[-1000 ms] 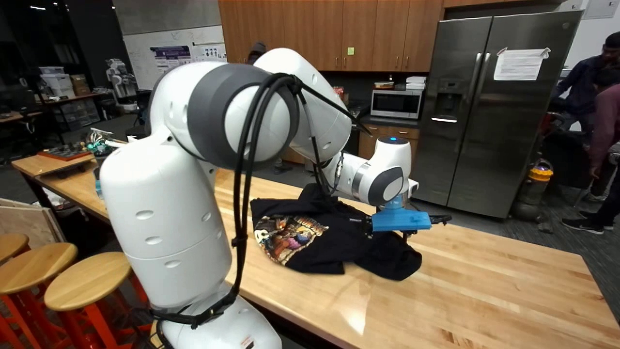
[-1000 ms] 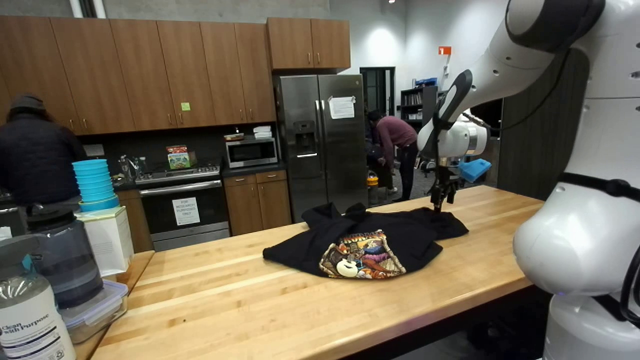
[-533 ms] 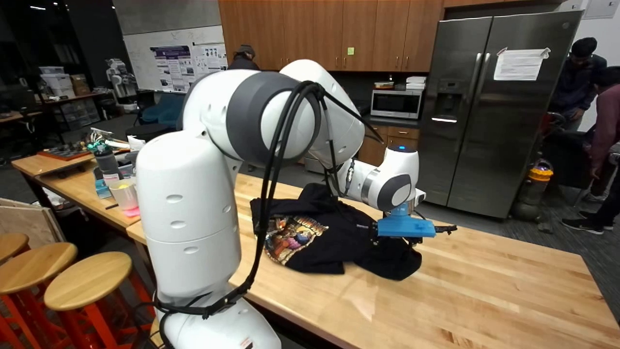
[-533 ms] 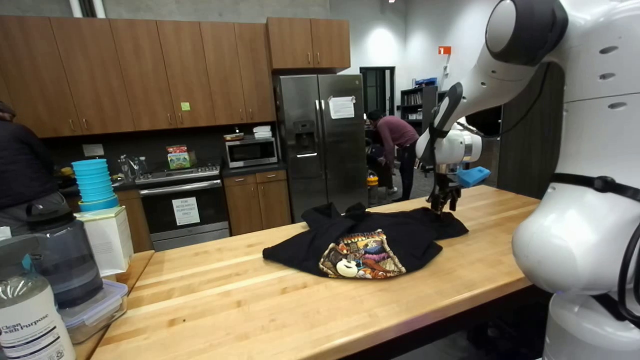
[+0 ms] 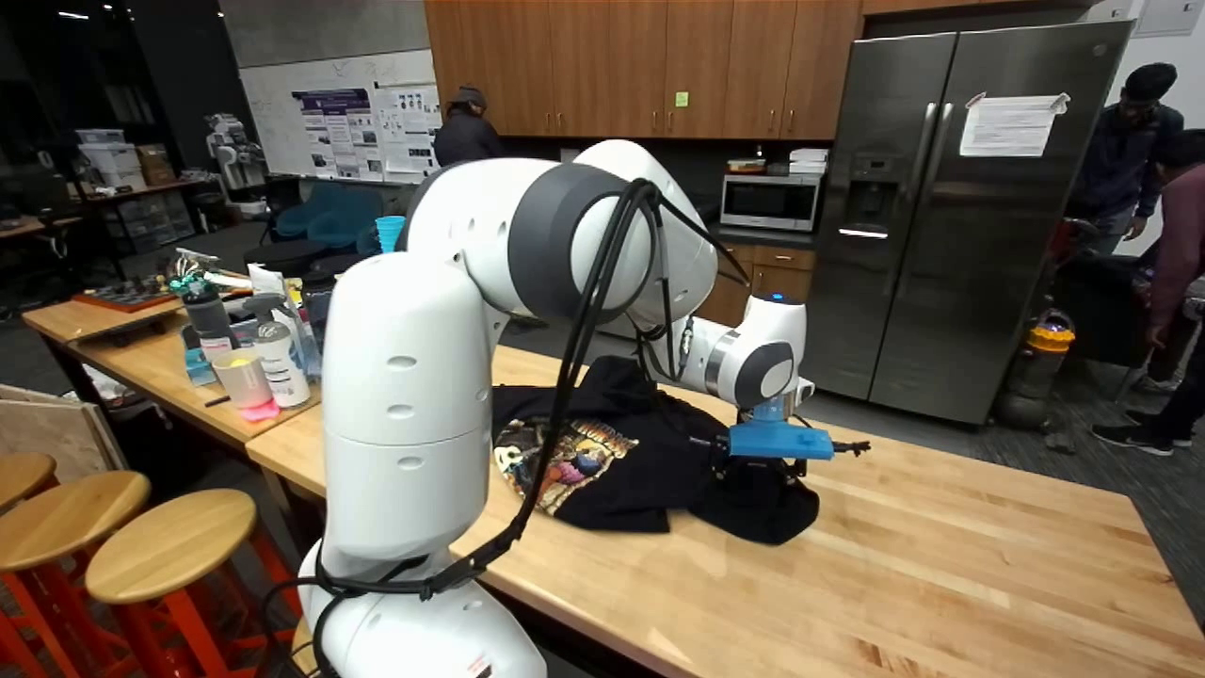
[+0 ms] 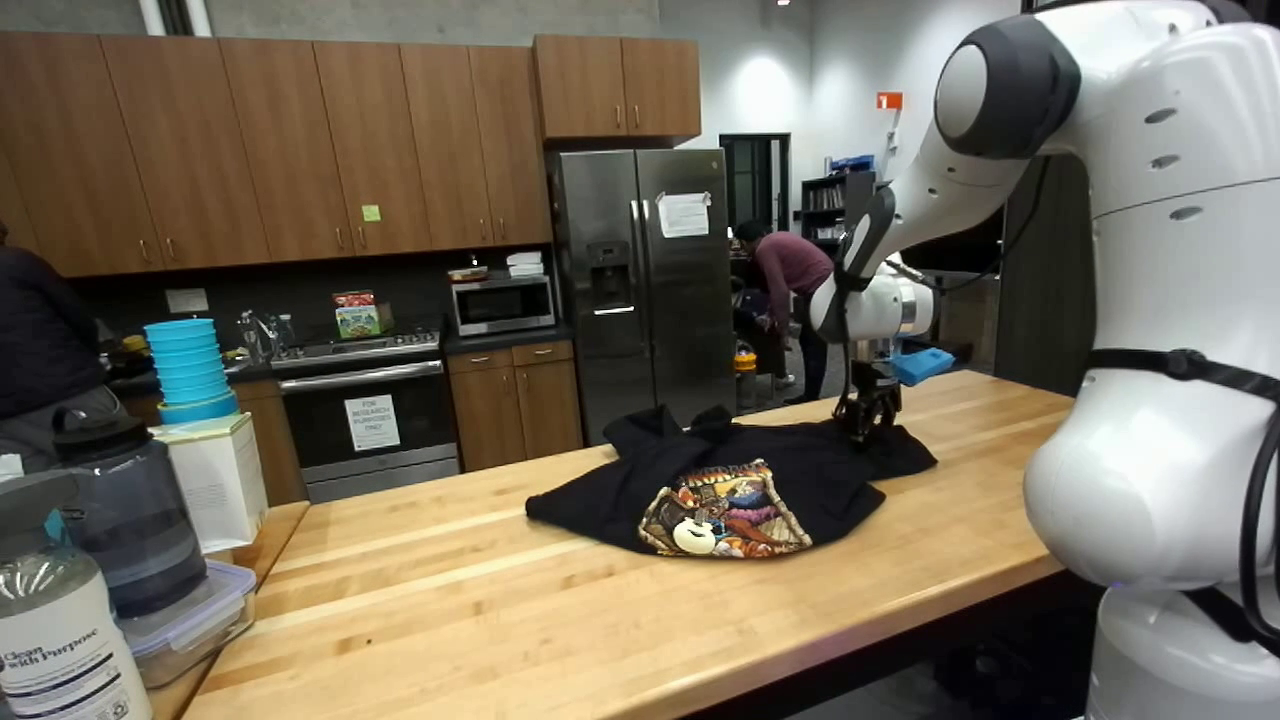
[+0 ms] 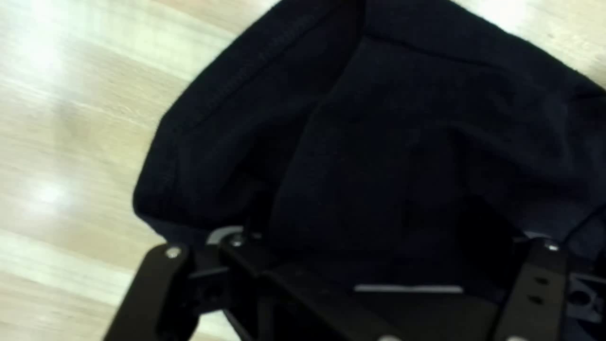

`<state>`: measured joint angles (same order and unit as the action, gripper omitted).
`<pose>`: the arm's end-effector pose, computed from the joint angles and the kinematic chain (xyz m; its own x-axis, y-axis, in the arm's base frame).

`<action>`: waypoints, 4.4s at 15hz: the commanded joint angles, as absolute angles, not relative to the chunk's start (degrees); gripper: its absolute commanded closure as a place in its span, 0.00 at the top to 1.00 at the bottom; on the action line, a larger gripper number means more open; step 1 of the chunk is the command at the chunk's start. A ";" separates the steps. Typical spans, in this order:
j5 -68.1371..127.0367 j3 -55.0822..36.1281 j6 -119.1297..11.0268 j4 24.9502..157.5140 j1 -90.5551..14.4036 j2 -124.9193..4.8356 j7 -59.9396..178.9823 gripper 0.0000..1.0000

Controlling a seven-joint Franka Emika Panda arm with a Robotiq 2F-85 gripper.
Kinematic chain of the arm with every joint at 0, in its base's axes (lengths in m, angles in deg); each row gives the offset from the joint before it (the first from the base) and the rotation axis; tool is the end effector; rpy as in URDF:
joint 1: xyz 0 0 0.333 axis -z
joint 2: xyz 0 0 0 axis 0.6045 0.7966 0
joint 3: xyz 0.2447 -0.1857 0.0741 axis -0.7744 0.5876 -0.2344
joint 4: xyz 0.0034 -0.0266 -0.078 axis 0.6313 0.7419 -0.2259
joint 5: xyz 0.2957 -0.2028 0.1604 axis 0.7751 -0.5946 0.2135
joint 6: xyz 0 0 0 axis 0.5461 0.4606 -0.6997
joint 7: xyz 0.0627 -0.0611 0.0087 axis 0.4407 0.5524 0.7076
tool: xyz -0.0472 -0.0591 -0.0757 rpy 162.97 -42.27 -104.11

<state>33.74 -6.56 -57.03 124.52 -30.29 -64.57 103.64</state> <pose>0.5375 -0.1313 0.2907 0.9072 0.4206 -0.0052 0.4207 -0.9072 0.0071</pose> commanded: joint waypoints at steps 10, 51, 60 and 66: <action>39.65 -12.82 -57.94 121.77 -28.18 -67.22 112.81 0.21; 10.58 -39.19 -53.65 118.94 -61.72 -70.02 108.71 0.66; 9.69 -40.29 -55.14 118.02 -63.31 -73.79 109.88 1.00; 9.08 -39.28 -57.25 117.34 -62.54 -79.54 109.50 1.00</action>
